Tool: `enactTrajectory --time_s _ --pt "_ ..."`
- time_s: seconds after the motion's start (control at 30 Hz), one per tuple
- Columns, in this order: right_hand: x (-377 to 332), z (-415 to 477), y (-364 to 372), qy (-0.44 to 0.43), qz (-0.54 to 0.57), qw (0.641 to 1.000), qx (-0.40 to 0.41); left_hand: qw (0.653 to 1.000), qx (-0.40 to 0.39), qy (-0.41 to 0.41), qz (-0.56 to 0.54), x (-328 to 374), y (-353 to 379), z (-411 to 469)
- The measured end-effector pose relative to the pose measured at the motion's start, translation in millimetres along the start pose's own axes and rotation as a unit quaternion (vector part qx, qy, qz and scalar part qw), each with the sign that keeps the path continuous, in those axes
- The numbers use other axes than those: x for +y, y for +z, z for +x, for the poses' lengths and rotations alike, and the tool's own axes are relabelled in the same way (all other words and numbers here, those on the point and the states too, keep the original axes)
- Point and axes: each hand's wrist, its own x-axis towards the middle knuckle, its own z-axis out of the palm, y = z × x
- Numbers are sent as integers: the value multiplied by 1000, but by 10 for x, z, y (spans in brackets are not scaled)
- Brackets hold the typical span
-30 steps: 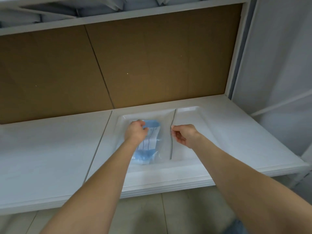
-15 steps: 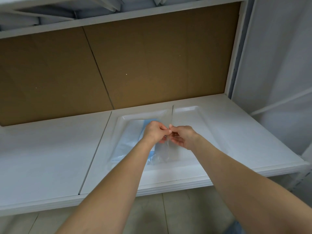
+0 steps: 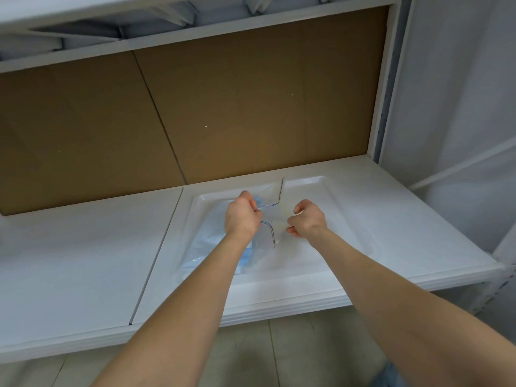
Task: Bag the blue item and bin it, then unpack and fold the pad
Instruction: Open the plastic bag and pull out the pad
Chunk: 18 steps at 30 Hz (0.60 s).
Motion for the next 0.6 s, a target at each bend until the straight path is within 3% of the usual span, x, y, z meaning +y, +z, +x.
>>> enactTrajectory --time_s 0.13,0.27,0.6 --pt "14 -8 24 -70 -135 988 15 990 6 77 118 1 -20 -10" --pt "26 -17 19 -73 -199 977 -6 979 15 29 202 34 -94 19" --pt "102 -1 -98 -21 -226 974 -10 988 57 -6 140 40 -291 95"
